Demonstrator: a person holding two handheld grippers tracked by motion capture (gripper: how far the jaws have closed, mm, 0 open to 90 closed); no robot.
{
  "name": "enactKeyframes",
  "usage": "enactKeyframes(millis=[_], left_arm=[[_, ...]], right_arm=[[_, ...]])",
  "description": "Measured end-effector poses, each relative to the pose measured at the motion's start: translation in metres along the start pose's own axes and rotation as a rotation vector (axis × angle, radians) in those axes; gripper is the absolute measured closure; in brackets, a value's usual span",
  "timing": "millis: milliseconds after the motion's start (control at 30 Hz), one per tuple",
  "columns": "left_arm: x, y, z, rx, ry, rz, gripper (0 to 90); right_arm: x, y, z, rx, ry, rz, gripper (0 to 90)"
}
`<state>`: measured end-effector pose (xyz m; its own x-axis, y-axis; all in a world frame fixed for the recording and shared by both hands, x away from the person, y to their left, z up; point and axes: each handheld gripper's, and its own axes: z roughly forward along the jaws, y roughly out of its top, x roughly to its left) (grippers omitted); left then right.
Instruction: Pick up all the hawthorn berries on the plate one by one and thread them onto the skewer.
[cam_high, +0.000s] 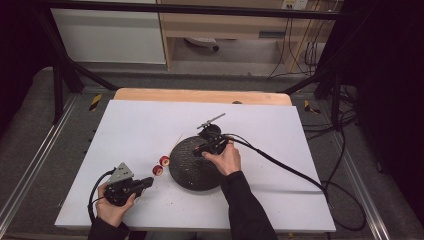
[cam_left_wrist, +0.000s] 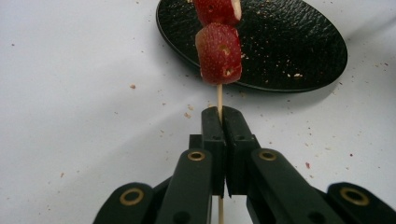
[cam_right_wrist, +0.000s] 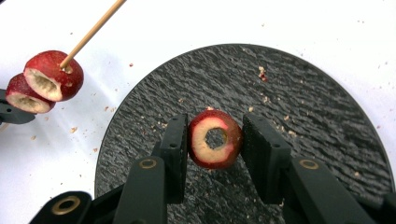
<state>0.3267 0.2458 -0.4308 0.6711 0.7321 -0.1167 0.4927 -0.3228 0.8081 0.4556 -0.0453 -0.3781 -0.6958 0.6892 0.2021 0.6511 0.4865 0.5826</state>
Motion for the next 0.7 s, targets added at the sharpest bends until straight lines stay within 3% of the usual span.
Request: enactKeyframes(millis=[367,700], left_arm=[[-0.003,0.000,0.002,0.003,-0.005,0.005,88.0],[-0.008,0.001,0.006,0.010,-0.013,0.017,88.0]], right_arm=[[0.000,-0.032,-0.004,-0.158,0.078,0.056,62.8],[0.000,-0.058,-0.010,-0.307,0.096,0.133,62.8]])
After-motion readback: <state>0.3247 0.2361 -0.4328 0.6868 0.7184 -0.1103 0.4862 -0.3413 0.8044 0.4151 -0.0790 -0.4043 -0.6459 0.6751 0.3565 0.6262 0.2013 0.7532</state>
